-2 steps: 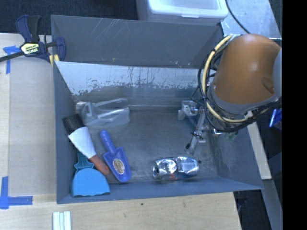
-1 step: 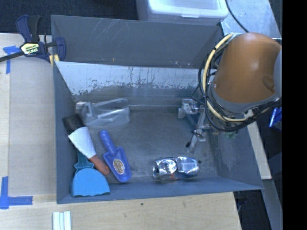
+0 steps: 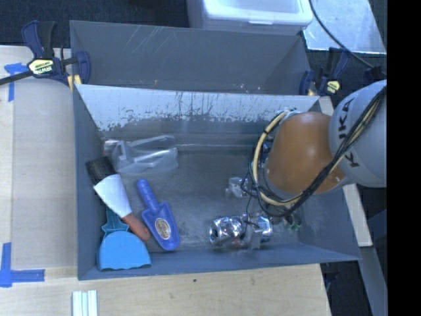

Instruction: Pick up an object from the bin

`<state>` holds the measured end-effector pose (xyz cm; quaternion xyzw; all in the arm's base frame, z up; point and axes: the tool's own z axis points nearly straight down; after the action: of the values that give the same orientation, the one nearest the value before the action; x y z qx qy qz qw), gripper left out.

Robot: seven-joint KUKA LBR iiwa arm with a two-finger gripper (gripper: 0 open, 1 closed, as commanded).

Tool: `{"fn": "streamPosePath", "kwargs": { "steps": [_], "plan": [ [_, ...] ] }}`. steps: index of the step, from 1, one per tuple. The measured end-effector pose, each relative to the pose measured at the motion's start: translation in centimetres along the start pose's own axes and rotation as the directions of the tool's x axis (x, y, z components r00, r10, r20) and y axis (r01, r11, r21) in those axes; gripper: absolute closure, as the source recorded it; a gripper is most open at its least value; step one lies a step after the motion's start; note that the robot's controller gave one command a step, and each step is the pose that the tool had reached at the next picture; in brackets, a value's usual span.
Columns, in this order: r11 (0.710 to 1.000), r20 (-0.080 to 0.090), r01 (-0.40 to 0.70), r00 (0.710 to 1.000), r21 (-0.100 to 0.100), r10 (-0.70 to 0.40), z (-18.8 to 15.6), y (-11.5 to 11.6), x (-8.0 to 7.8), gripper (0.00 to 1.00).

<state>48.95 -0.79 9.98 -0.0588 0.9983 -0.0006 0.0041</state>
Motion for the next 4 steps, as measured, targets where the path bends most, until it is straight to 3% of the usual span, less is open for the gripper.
{"fn": "streamPosePath", "kwargs": {
  "steps": [1, 2, 3, 4],
  "plan": [
    [1.000, 0.011, -0.010, 1.000, 0.001, 0.010, -6.1, 1.1, 0.4, 0.00],
    [1.000, -0.003, 0.012, 1.000, -0.001, -0.012, 0.0, 2.5, 0.2, 0.00],
    [0.994, 0.024, 0.108, 0.994, 0.006, -0.108, 3.0, -1.8, -4.2, 0.00],
    [0.997, 0.007, -0.078, 0.997, 0.001, 0.078, 2.8, -1.4, -2.3, 1.00]
  ]
}}
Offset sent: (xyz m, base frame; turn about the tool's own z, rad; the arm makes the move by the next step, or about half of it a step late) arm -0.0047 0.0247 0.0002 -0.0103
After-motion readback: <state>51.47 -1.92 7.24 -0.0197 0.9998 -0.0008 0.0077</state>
